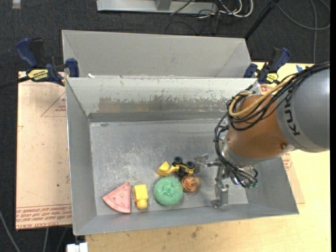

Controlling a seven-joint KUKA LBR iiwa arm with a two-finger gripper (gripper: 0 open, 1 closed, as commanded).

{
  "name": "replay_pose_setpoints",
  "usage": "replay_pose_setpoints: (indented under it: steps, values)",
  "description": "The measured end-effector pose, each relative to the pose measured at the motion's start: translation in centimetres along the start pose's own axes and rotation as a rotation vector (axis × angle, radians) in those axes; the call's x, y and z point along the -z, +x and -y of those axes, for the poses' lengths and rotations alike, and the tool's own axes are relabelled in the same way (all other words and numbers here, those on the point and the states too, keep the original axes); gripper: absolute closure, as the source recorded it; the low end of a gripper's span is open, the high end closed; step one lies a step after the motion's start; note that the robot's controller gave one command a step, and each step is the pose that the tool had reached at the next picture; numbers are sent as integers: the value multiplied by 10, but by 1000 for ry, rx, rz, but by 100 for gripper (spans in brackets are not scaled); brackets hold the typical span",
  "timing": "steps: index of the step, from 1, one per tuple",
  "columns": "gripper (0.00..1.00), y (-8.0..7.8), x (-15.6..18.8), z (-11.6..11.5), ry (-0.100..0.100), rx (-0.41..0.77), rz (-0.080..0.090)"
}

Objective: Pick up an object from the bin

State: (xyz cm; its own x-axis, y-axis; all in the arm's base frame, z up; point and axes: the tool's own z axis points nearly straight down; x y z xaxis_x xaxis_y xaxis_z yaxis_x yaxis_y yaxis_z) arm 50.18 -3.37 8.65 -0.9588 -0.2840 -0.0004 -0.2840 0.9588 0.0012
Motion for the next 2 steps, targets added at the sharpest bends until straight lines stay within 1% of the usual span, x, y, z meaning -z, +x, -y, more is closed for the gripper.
replay_pose_setpoints:
  steps: [1, 2]
  values:
    - [0, -44, -7, -6, 0, 65, 0]
    - [0, -72, -13, -25, 2, 128, 5]
